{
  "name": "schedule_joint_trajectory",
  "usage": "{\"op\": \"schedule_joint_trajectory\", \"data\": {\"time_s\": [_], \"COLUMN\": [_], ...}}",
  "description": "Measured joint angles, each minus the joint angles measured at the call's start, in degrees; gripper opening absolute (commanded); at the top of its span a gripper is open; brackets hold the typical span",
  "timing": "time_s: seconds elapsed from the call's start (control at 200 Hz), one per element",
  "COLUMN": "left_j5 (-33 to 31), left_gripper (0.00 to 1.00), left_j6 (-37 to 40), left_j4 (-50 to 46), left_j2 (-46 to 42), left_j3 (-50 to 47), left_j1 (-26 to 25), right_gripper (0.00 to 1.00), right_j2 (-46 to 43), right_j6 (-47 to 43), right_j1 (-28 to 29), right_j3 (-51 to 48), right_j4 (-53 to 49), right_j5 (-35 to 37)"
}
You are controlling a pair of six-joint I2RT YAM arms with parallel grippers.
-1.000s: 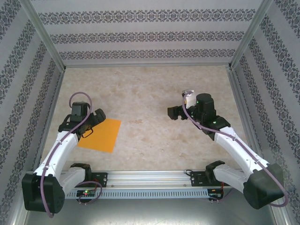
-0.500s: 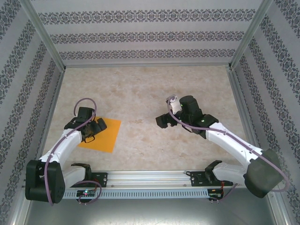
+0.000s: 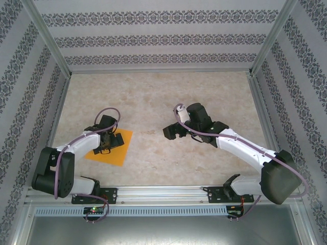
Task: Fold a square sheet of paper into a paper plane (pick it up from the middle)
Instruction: Move the square sheet of paper to the center of the table.
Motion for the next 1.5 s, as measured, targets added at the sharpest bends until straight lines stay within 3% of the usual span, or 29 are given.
{"op": "schedule_joint_trajectory", "data": {"time_s": [0.605,0.779,1.119,1.499], "left_j5": [-0.3,-0.8,-1.0,0.9], "left_gripper": [1.00,1.00,1.00,1.00], "left_j6": [-4.7,-9.9,-23.9,-35.6], "left_j4": [-0.9,-2.2,-8.8,-17.0], "left_j2": [10.2,15.0,27.0,39.4], "left_j3": [8.1,13.1,28.2,46.9], "left_j1": [-7.4,-11.5,-24.0,-29.4], "right_gripper": [0.98,0.98,0.98,0.98], "right_j2": [-5.3,-5.9,-7.5,-11.3], "right_j6": [1.1,1.1,0.8,0.9], "right_j1": [-1.7,-5.6,-12.9,-19.6], "right_j3": [-0.8,-1.7,-3.4,-7.4], "right_j4": [-1.0,-3.5,-8.9,-11.0], "right_j5": [1.0,0.4,-2.7,-7.7]}}
